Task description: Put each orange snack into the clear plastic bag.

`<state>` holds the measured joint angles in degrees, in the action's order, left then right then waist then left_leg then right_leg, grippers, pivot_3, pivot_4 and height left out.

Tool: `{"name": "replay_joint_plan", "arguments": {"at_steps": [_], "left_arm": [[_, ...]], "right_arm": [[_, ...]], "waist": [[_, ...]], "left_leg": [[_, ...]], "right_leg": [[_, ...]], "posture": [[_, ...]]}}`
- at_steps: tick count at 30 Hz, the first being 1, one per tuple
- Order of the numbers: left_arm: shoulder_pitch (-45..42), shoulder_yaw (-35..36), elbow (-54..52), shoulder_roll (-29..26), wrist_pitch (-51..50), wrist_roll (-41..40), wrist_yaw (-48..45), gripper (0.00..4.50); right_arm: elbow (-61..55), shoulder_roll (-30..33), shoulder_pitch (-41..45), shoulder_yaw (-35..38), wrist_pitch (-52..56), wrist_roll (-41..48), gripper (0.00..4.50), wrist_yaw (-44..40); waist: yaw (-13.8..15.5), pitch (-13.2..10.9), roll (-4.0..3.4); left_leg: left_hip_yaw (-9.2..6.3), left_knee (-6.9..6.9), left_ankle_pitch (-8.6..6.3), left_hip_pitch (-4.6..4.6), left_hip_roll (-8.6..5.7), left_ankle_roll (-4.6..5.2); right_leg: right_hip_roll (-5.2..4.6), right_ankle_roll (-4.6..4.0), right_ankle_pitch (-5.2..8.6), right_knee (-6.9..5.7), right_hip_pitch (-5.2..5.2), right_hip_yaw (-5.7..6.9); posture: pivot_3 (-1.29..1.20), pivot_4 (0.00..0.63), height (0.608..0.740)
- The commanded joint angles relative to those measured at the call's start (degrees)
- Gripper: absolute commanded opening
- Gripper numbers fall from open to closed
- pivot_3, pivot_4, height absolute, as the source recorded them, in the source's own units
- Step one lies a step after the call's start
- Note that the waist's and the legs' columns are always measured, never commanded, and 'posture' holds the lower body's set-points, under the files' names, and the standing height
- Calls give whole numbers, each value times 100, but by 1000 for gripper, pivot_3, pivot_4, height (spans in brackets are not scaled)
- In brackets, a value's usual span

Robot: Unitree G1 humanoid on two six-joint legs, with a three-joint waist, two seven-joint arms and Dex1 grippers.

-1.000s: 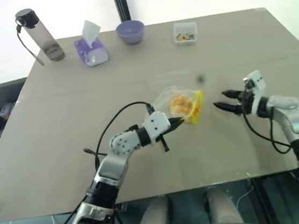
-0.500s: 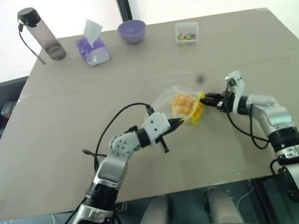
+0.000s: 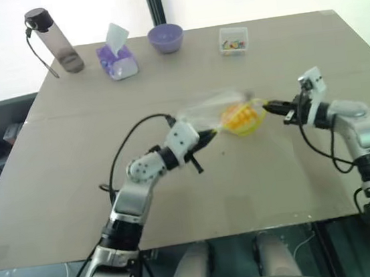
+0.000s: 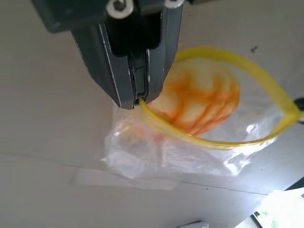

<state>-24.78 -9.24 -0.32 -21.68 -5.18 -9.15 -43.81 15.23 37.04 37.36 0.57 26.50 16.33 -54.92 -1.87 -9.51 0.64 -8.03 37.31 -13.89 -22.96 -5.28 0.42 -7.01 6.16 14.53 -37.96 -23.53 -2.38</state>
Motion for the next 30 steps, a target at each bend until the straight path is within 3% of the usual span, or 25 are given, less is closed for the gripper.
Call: {"name": "replay_joint_plan", "arguments": {"at_steps": [1,8,14,16,23,24,30], "left_arm": [[-334,170,-420,-191,-440,-305,-244,0],[-1124,297,-442,-402,-983,-580,-450,0],[-1365,380,-483,-348,-1222,-742,-396,0],[-1370,363,-484,-337,-1197,-731,-378,0],[-1041,251,-667,-282,-1147,-679,-317,0],[-1019,254,-682,-274,-1159,-688,-306,0],[-939,229,-763,-260,-1063,-660,-307,0]], "right_arm": [[-702,641,451,23,875,32,36,-180],[-1186,1379,1390,-120,1784,111,36,-450],[-1393,1768,1538,-266,2113,143,36,-773],[-1340,1823,1521,-292,2071,115,829,-813],[-1343,1735,1563,-111,1825,317,4237,-915],[-1339,1744,1581,-87,1847,367,4454,-930],[-1836,1309,1907,29,2041,1017,4454,-960]], "waist": [[-8,-1,-1],[-30,-3,0],[-10,-5,2],[-4,-6,3],[-22,-6,3],[-20,-6,3],[-11,-8,2]], "left_leg": [[0,0,0,-2,-1,0],[0,-6,0,-2,2,1],[0,-4,-1,-12,0,1],[-4,-4,-1,-16,0,1],[-2,-4,0,-15,1,0],[-3,-4,0,-15,1,0],[-5,-3,0,-16,3,0]], "right_leg": [[0,0,0,1,-1,0],[6,0,1,5,-4,4],[-6,0,1,13,-5,5],[-5,0,1,14,-8,9],[-4,0,1,12,-8,8],[-5,0,1,12,-8,8],[-5,0,1,13,-8,9]], "posture": [[0,150,740],[0,150,740],[0,150,740],[0,150,740],[0,150,740],[0,150,740],[0,150,740]]}}
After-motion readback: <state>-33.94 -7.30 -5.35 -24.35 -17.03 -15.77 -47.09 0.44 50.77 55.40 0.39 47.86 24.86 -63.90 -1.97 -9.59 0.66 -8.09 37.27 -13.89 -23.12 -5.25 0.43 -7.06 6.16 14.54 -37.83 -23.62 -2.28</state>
